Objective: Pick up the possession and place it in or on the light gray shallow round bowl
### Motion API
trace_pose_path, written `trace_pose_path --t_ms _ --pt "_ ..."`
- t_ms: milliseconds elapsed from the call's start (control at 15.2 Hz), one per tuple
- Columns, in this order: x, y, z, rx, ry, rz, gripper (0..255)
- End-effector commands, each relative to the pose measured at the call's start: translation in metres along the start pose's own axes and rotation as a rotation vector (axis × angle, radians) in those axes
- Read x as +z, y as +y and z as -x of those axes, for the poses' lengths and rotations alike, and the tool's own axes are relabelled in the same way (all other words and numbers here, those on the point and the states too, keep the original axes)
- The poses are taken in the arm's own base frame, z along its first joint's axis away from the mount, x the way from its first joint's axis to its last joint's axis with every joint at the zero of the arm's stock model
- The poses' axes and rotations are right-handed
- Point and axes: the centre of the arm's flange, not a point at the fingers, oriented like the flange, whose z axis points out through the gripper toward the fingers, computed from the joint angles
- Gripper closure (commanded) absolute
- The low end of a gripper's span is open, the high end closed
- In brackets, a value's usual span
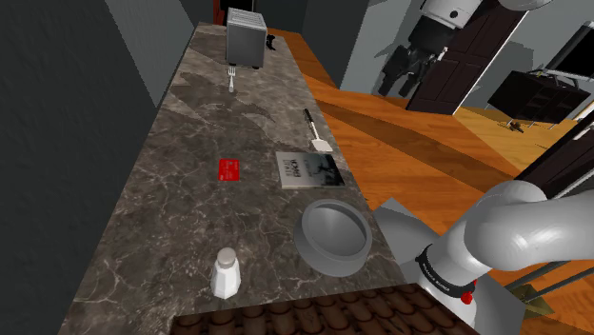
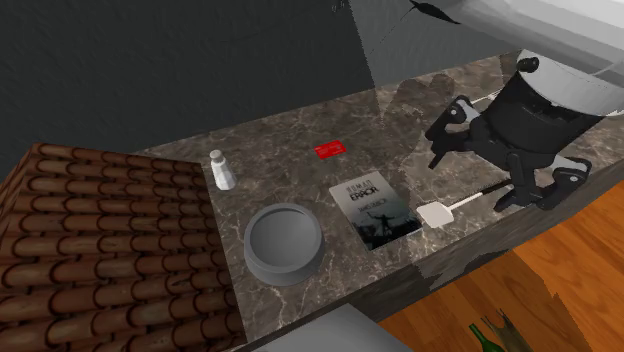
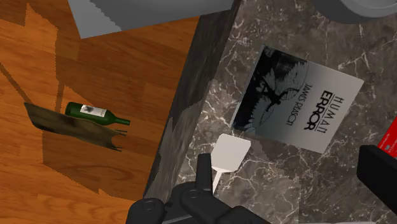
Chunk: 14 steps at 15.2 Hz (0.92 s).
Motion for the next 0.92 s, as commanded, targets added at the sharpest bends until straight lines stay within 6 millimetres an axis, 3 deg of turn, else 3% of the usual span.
trace_pose_path --t_ms 0,858 --pt "0.0 0.0 0.0 0.0 0.0 0.0 0" --pt "0.102 -0.128 -0.089 0.161 -0.237 0.006 0"
